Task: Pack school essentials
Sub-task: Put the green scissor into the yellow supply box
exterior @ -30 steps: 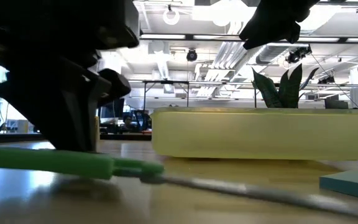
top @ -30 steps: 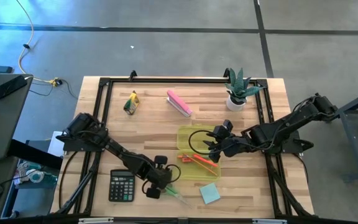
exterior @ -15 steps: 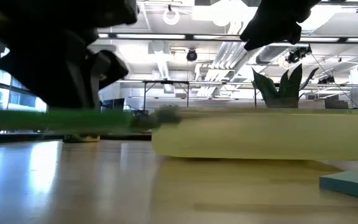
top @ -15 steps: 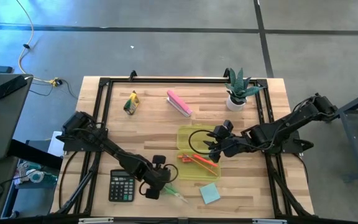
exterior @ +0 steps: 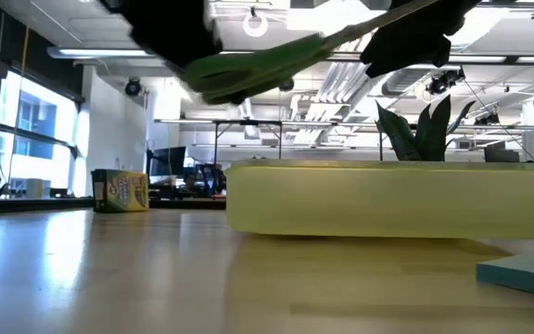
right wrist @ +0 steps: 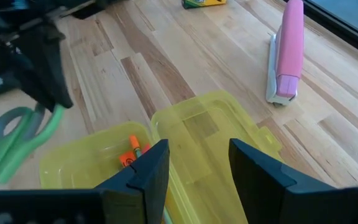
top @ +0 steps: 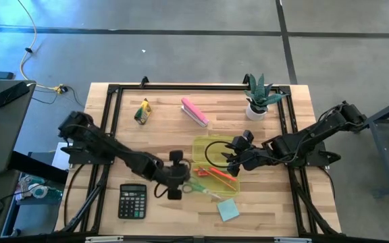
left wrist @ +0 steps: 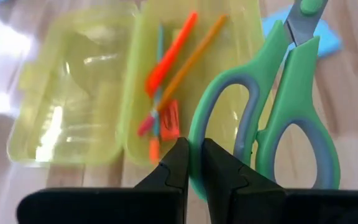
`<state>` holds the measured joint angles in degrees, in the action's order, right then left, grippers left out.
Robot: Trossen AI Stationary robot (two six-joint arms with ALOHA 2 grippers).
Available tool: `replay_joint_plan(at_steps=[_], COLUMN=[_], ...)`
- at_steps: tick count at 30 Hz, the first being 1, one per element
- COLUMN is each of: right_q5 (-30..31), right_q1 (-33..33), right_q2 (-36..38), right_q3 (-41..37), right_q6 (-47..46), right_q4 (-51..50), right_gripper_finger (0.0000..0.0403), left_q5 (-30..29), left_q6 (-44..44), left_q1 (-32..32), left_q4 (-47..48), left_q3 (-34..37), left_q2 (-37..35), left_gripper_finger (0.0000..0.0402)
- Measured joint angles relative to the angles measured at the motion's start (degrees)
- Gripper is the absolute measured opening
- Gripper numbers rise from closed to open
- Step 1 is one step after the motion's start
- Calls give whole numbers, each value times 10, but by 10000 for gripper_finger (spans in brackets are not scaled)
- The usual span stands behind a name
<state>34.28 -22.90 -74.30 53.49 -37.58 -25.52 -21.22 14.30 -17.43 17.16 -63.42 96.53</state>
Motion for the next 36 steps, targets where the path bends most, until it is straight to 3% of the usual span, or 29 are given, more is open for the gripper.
replay_joint_plan(at_steps=[15, 36], right_q5=[22, 22], right_q1=[0, 0], right_q2=[0, 0], right_q3=[0, 0], right_q6=[1, 1], right_q4=[-2, -6], right_gripper_finger=[157, 157], left_q5=[48, 85], left_q6=[-90, -100], left_q1=[94, 103], left_q4=[-59, -98], left_q3=[0, -1], left_q2=[7, 81], left_gripper_finger=[17, 22])
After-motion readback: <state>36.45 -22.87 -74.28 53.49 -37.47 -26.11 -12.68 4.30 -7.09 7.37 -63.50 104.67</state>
